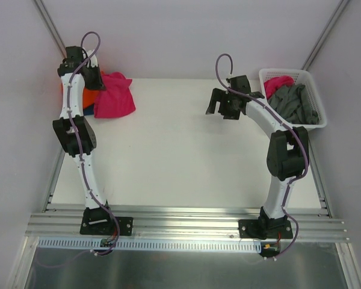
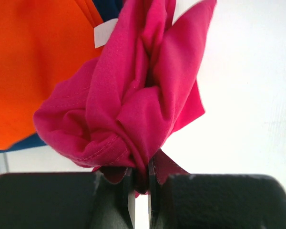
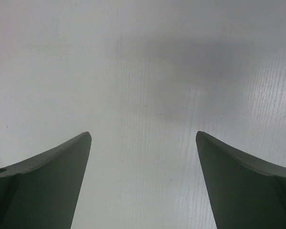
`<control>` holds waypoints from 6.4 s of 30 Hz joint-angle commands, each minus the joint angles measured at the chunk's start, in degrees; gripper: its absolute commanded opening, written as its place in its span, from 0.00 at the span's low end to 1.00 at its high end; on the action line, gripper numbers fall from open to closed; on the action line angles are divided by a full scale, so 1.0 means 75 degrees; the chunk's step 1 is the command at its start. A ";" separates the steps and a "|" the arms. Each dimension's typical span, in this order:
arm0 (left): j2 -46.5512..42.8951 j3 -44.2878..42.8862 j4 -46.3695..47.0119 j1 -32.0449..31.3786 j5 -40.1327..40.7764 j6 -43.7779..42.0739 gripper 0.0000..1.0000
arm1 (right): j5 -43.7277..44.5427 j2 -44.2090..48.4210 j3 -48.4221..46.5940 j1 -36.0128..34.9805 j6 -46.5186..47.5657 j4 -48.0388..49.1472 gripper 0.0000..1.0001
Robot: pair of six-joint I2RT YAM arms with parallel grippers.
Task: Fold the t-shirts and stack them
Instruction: Neatly place the folded tshirt to the corner, then reset both grippers
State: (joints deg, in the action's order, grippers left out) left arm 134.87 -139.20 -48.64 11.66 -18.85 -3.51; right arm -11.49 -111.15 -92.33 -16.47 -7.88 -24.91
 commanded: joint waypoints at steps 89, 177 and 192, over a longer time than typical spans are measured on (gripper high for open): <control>0.2068 -0.1819 0.2630 -0.0277 0.4974 -0.1935 0.06 | 0.0149 0.1906 0.2139 -0.0159 0.0465 0.0485 0.97; 0.2303 -0.1749 0.2291 0.0426 0.4494 -0.1208 0.94 | 0.0852 0.2223 0.2011 -0.1050 0.1273 0.0344 0.97; -0.2311 -0.0393 0.2079 -0.0863 0.3092 -0.0108 0.99 | 0.2201 0.3733 0.0992 -0.0407 0.2362 0.0356 0.97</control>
State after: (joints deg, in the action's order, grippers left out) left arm 134.85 -144.14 -34.87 8.58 11.94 -7.99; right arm 2.83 -89.14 -79.42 -22.46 5.80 -23.77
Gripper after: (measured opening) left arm 0.992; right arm 0.969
